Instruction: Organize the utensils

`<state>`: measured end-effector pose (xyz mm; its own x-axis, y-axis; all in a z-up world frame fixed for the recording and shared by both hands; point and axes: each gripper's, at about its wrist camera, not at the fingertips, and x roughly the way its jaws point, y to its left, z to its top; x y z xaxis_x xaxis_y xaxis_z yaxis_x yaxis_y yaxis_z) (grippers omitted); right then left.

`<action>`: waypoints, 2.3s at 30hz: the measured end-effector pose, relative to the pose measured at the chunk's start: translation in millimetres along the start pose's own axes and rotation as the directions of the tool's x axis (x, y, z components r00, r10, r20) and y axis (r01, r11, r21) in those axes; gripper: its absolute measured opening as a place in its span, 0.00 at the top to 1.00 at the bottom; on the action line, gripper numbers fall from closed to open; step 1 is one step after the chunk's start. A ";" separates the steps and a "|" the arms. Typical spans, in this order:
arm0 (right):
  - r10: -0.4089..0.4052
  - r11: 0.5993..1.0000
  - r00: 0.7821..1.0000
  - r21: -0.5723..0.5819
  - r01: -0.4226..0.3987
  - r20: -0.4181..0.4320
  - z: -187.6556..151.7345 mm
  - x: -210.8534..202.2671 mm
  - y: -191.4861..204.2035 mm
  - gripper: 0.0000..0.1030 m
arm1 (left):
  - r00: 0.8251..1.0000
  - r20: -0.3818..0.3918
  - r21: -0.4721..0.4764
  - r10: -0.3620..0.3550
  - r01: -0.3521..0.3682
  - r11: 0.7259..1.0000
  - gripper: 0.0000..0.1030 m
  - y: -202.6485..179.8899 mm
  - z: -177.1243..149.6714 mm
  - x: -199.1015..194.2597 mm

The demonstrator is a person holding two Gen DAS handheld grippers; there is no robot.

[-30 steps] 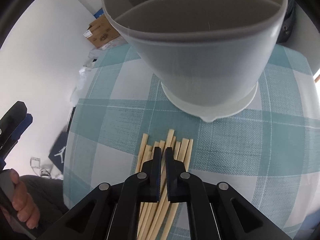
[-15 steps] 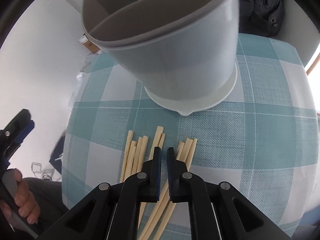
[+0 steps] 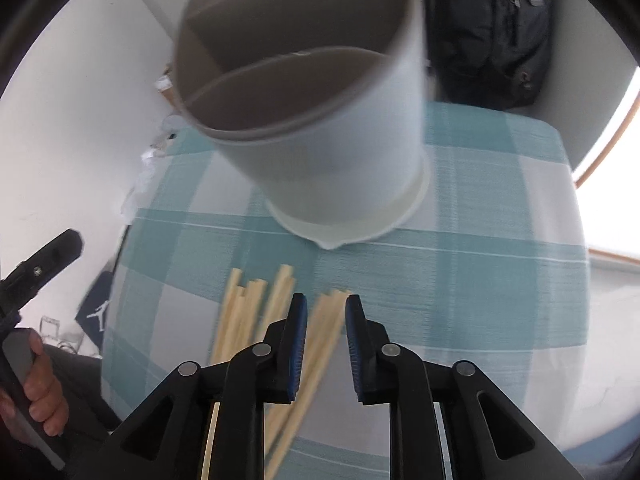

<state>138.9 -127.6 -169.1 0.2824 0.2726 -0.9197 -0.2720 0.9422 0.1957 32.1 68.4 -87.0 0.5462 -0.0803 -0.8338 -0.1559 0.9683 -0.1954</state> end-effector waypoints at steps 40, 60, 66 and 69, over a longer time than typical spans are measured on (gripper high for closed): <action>-0.147 0.962 0.982 -0.247 0.114 -0.120 -4.9 22.3 41.8 0.82 | 0.994 -0.088 0.074 0.059 -0.053 0.996 0.01 -20.3 -10.2 17.4; -0.097 0.986 0.995 -0.139 0.093 -0.024 -0.7 26.9 24.0 0.95 | 0.989 -0.141 0.059 0.036 -0.028 0.998 0.01 -13.0 -19.2 24.8; 0.051 0.998 0.998 0.035 -0.053 0.044 -4.0 9.0 -10.0 0.97 | 0.985 -0.173 0.056 0.000 0.010 0.998 0.01 -23.0 -23.5 28.8; 0.116 0.989 0.985 0.077 -0.127 0.129 -1.1 -13.7 -22.7 0.97 | 0.983 -0.184 0.076 -0.016 0.030 0.997 0.02 -33.4 -22.3 31.7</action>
<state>140.2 -152.9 -161.4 0.3656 0.4031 -0.8389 -0.2337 0.9122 0.3365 36.2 28.3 -118.3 0.3876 -0.1377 -0.9115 -0.0767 0.9805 -0.1807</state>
